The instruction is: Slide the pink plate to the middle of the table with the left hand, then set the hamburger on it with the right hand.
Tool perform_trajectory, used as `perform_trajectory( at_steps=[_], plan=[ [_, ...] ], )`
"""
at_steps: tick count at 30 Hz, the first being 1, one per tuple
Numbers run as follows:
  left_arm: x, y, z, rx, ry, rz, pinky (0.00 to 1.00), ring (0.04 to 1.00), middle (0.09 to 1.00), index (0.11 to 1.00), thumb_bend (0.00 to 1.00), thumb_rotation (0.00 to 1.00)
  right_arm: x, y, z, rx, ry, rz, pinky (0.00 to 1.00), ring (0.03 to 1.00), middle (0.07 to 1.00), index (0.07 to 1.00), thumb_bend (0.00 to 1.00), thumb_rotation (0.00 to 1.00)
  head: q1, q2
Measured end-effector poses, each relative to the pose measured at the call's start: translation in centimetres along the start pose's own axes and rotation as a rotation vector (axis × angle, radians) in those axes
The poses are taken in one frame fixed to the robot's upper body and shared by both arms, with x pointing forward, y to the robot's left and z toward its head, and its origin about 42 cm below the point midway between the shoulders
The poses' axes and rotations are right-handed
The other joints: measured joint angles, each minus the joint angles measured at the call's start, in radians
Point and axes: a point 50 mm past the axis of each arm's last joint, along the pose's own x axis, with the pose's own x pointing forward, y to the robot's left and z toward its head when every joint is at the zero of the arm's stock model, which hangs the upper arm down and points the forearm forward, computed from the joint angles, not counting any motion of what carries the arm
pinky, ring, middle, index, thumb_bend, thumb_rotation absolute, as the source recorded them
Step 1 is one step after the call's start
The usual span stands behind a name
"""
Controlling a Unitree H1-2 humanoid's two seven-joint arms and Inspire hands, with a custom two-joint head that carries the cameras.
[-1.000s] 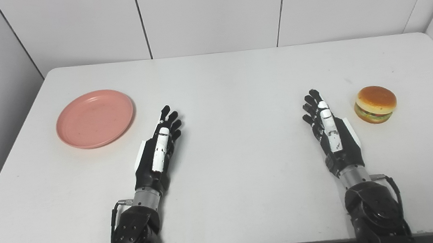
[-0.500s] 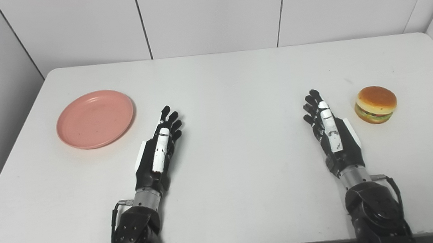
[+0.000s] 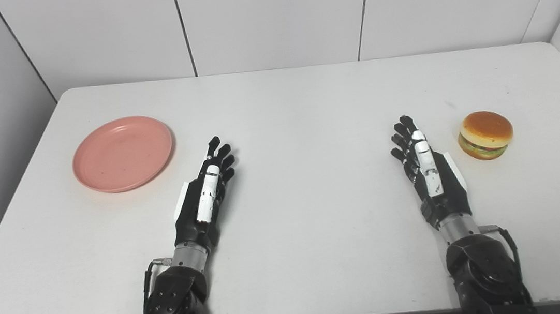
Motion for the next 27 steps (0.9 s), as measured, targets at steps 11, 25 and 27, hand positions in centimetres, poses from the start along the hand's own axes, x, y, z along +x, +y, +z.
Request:
perform_trajectory(
  at_steps=[11,25,27],
  plan=[
    [2.3,-2.3,-0.8,0.035,-0.002,-0.022,0.95,0.952,0.962,0.970,0.30,1.00,1.0,-2.3,0.0,0.007,-0.058,0.042,0.99,0.978,0.976,0.989,0.28,1.00,0.207,-0.129],
    [3.6,-4.2,-1.0,0.046,-0.031,-0.027,0.93,0.946,0.961,0.968,0.30,1.00,1.5,-3.4,-0.1,0.042,-0.091,0.046,1.00,1.000,1.000,1.000,0.17,1.00,0.276,-0.176],
    [3.6,-4.2,-1.0,0.046,-0.032,-0.027,0.93,0.948,0.961,0.967,0.30,1.00,1.5,-3.5,-0.1,0.043,-0.091,0.045,1.00,1.000,1.000,1.000,0.17,1.00,0.278,-0.175]
  ],
)
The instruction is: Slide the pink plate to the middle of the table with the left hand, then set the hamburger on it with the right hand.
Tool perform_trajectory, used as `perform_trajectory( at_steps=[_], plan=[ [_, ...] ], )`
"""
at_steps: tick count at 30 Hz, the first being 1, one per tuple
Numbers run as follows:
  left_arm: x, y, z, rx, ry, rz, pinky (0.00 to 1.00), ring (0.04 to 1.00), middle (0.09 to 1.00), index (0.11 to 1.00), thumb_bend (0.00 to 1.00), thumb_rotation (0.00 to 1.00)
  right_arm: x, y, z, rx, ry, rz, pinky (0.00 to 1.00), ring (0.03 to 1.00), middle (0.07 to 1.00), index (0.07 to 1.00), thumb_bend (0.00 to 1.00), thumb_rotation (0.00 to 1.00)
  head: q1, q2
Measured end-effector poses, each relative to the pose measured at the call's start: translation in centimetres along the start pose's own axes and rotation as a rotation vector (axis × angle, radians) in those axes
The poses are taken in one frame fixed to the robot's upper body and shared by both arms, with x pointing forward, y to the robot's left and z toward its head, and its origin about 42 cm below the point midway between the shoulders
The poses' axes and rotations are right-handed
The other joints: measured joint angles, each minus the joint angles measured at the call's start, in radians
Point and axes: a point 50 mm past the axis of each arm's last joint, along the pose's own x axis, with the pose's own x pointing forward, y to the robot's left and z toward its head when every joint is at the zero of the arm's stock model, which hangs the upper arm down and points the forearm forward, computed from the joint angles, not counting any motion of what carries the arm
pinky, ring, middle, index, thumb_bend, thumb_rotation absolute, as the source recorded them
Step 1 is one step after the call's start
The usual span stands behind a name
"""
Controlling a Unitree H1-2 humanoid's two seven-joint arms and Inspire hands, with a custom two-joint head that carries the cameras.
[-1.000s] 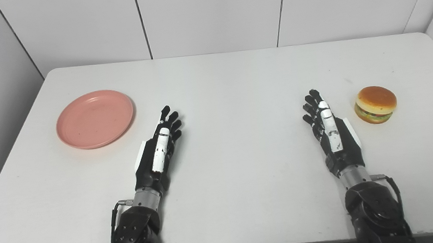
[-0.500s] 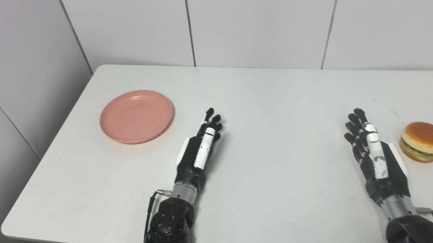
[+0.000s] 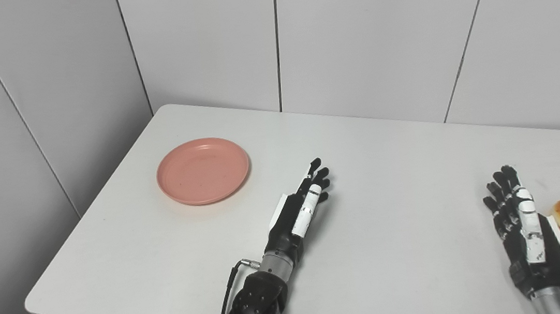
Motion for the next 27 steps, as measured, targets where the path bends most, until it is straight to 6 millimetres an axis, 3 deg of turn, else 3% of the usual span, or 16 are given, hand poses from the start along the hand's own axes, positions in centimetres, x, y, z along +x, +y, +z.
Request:
perform_trajectory(
  at_steps=[18,27],
  plan=[
    [-0.9,0.1,0.8,-0.034,-0.008,0.011,0.97,0.965,0.975,0.981,0.32,1.00,0.0,0.5,0.2,-0.013,-0.008,0.000,1.00,1.000,1.000,1.000,0.17,1.00,0.011,0.008],
    [-2.3,1.4,1.8,-0.103,0.009,0.041,0.98,0.965,0.974,0.972,0.42,0.97,0.1,0.6,0.2,-0.020,-0.008,0.006,1.00,1.000,1.000,1.000,0.16,1.00,0.015,0.000]
  ],
)
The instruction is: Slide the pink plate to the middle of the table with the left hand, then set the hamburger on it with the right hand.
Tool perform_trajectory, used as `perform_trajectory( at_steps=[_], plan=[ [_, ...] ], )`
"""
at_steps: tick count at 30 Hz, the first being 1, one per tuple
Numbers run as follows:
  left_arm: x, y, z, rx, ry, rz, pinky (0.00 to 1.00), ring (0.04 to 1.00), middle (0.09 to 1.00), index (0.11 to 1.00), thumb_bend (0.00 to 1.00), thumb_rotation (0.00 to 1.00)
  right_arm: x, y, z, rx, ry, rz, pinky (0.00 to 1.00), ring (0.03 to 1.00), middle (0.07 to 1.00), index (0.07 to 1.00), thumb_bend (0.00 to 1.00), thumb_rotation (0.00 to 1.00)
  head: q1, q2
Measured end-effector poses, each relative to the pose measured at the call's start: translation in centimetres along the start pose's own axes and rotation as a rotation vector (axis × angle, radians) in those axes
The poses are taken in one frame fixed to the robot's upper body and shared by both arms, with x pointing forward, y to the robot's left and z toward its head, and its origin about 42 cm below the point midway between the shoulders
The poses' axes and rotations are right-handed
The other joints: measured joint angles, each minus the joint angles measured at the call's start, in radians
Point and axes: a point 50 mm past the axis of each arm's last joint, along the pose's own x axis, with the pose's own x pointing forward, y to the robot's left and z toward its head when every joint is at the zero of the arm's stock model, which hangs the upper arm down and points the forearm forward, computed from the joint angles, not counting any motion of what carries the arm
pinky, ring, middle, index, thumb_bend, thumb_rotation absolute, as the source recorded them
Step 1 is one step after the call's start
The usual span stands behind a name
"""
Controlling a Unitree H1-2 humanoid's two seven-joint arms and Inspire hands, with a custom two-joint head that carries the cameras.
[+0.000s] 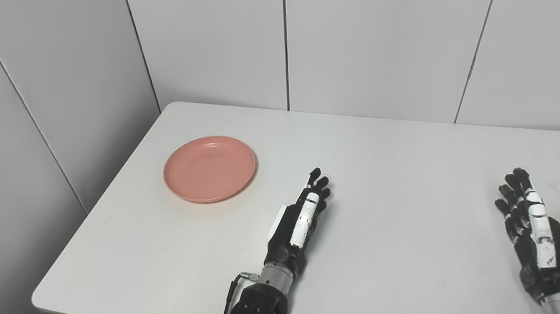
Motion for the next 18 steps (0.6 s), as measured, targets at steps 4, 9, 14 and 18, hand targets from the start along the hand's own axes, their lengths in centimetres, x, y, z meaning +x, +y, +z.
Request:
perform_trajectory(
  at_steps=[4,9,14,18],
  plan=[
    [0.1,0.8,2.4,0.001,-0.046,0.006,0.96,0.955,0.965,0.964,0.44,0.98,0.0,0.0,0.0,0.003,-0.001,-0.002,1.00,1.000,0.999,1.000,0.15,1.00,0.006,-0.002],
    [1.0,0.8,5.4,-0.003,-0.119,0.007,0.95,0.938,0.950,0.948,0.44,0.98,0.0,0.0,0.0,0.003,-0.001,-0.006,1.00,1.000,0.999,1.000,0.15,1.00,0.009,-0.002],
    [2.1,1.1,9.3,-0.003,-0.211,0.018,0.95,0.926,0.938,0.936,0.43,0.99,0.0,0.1,0.0,0.000,0.000,-0.003,1.00,1.000,1.000,1.000,0.16,1.00,0.011,-0.003],
    [2.4,2.2,11.4,0.011,-0.267,0.043,0.96,0.928,0.936,0.935,0.42,1.00,0.0,0.1,0.0,0.001,-0.001,-0.002,1.00,1.000,1.000,1.000,0.15,1.00,0.011,-0.002]
  ],
)
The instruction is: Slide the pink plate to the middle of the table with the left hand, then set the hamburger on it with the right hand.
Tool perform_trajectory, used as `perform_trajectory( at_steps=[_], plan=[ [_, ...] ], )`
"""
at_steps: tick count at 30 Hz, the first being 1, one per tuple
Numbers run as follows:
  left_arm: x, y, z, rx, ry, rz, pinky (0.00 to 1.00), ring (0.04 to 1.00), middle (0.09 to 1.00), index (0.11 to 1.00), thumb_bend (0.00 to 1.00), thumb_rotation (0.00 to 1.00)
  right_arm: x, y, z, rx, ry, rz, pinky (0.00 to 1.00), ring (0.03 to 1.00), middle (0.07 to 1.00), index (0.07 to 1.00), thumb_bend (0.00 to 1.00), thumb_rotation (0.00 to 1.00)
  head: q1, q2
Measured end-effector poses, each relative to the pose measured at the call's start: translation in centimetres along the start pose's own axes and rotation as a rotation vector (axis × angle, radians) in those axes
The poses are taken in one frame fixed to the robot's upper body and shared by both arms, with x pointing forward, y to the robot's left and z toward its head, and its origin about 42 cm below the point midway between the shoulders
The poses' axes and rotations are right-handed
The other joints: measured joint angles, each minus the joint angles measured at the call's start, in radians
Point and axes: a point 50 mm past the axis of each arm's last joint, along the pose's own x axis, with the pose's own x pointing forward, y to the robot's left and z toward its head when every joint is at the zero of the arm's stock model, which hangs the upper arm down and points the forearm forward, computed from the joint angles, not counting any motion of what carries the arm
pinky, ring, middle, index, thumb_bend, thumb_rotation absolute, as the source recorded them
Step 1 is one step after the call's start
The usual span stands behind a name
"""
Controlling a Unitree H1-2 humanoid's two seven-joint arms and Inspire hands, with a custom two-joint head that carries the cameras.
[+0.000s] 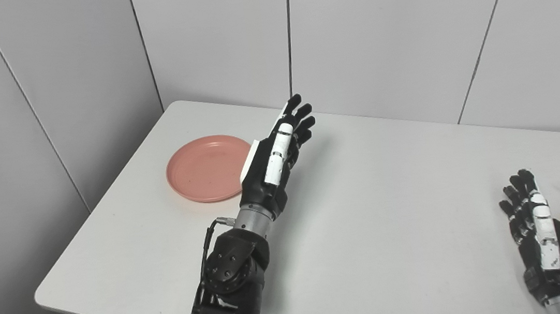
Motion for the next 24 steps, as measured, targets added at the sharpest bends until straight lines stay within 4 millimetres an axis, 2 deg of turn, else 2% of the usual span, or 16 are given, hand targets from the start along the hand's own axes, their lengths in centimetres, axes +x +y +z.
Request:
perform_trajectory(
  at_steps=[4,9,13,17,24],
  plan=[
    [0.2,1.4,0.8,0.017,-0.026,0.039,0.96,0.935,0.946,0.941,0.39,1.00,0.0,0.0,0.0,0.001,0.000,0.001,1.00,1.000,1.000,1.000,0.16,1.00,0.002,0.000],
    [1.2,3.8,2.3,0.042,-0.071,0.097,0.94,0.930,0.940,0.929,0.41,1.00,0.0,0.0,0.0,0.001,-0.001,0.000,1.00,1.000,1.000,1.000,0.17,1.00,0.003,0.000],
    [2.3,6.2,2.0,0.043,-0.062,0.144,0.95,0.934,0.943,0.931,0.39,1.00,0.0,0.0,0.0,0.002,-0.001,0.001,1.00,1.000,1.000,1.000,0.17,1.00,0.006,0.002],
    [2.5,8.9,1.7,0.031,-0.056,0.201,0.97,0.945,0.952,0.947,0.39,1.00,0.0,0.0,0.1,0.002,-0.002,0.000,1.00,1.000,1.000,1.000,0.16,1.00,0.014,0.002],
    [3.6,12.0,2.9,0.050,-0.081,0.279,0.99,0.958,0.959,0.944,0.36,1.00,-0.2,-0.1,0.2,0.000,-0.007,0.001,1.00,1.000,1.000,1.000,0.16,1.00,0.015,0.002]
  ],
)
